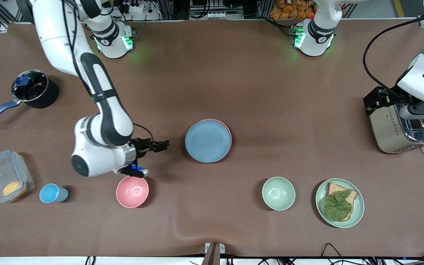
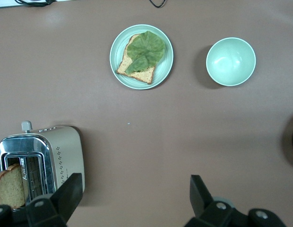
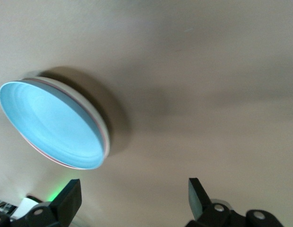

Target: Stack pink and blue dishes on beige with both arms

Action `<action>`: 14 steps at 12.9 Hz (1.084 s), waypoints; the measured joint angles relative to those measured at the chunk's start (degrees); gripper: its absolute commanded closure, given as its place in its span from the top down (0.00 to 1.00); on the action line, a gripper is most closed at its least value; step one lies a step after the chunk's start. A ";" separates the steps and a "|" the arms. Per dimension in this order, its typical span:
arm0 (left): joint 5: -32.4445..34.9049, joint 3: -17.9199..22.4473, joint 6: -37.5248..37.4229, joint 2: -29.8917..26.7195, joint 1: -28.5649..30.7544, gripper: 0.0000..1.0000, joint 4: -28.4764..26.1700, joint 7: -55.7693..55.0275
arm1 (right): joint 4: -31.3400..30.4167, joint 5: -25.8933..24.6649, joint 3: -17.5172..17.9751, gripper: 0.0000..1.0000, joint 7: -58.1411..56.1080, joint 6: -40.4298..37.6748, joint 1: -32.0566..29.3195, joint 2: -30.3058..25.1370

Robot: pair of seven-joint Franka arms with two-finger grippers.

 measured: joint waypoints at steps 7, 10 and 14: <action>-0.22 0.01 -4.58 -0.31 -0.23 1.00 -0.01 0.19 | 0.63 -15.85 -0.34 1.00 -1.97 -6.64 -8.18 -8.14; -1.92 0.57 -5.44 -0.66 -0.58 1.00 -0.03 0.42 | 0.38 -21.15 -0.57 1.00 -3.67 -7.00 -11.21 -12.59; -3.91 1.08 -6.07 -0.99 -0.60 1.00 -0.06 0.78 | -2.72 -24.34 -0.66 1.00 -4.32 -9.19 -14.97 -23.75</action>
